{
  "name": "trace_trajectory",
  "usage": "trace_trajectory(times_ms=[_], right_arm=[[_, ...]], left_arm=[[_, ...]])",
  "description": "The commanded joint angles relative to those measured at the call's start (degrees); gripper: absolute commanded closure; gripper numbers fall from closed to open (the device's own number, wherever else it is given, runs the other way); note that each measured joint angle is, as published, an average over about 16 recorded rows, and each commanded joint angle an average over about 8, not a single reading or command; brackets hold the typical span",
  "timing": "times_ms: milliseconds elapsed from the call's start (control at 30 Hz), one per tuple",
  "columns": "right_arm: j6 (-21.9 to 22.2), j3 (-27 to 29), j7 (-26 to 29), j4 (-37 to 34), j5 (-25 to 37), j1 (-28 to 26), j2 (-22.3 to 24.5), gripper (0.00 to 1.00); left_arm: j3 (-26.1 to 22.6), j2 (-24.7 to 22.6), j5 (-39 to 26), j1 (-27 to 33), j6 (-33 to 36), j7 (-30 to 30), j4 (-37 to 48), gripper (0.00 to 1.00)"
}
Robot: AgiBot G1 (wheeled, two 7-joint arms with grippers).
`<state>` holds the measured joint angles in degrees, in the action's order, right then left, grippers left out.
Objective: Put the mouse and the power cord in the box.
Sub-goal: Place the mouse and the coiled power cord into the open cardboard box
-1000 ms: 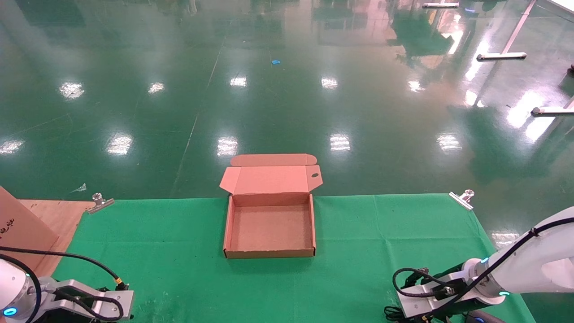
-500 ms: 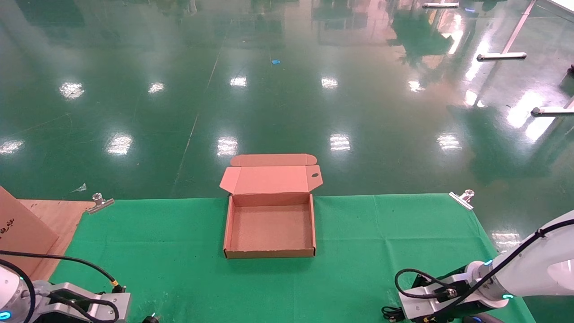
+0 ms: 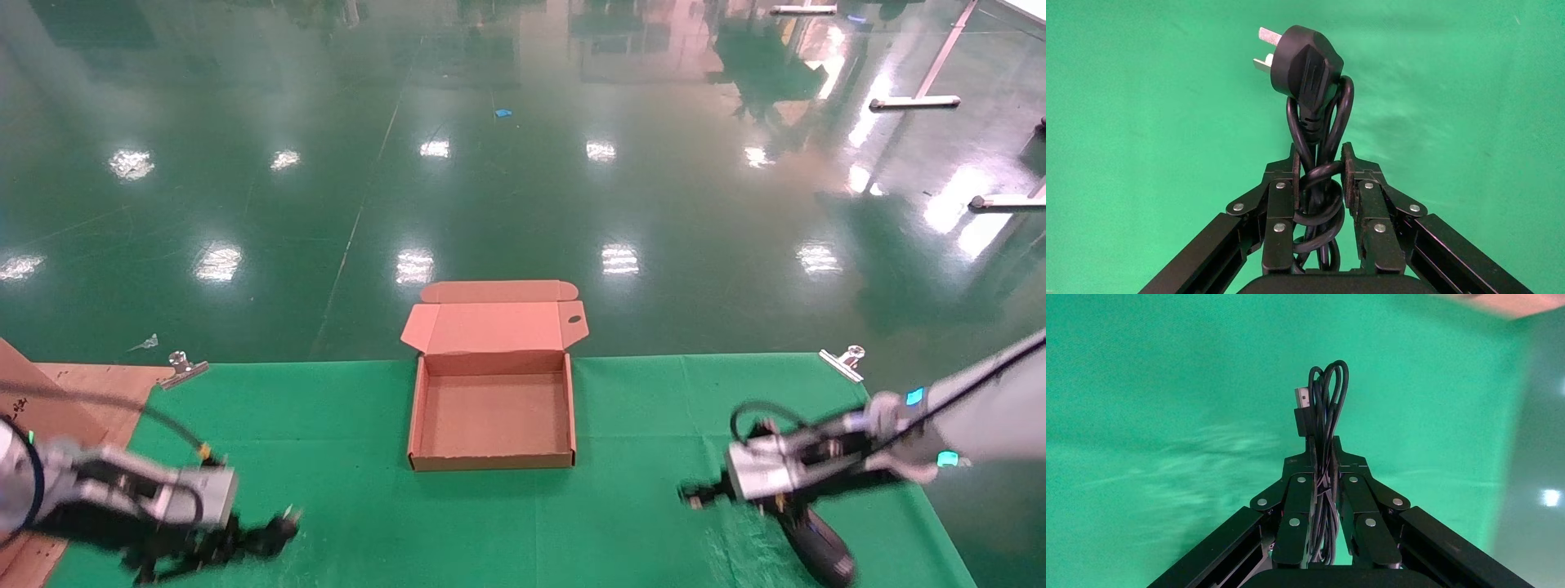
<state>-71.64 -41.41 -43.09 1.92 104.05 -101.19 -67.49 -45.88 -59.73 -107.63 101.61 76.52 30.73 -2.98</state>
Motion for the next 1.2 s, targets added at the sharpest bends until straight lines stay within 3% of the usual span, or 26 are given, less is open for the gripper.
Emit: trace_trajectory(times_ms=[33,300,533,800,1200], right_arm=[[-1.3,0.4,-0.2,0.5,-0.6,-1.8,0.3,1.0],[-1.6,1.4,2.3,1.6,-2.0,-8.0,-3.2,1.0],[1.2,1.5,4.5,3.1,-2.3,-11.4,-8.8,1.0],[4.1,0.2,8.0,11.4,-4.2,-9.5,-10.9,1.0],[14.7,-5.4,13.9,20.7,-9.1,-5.6,-10.8,1.0]], left_arm=[[-0.1,-0.2,-0.2,2.0,1.1,0.1,-0.7,1.0],[0.0,-5.2,-0.1,8.9,0.1,-0.7,-3.0,1.0],[0.9,-10.8,0.8,12.1,-6.7,-0.5,-3.1,1.0],[1.7,-15.1,1.5,11.5,-18.6,0.3,-1.7,1.0],[3.2,-16.8,3.9,8.8,-21.2,3.5,-0.9,1.0]])
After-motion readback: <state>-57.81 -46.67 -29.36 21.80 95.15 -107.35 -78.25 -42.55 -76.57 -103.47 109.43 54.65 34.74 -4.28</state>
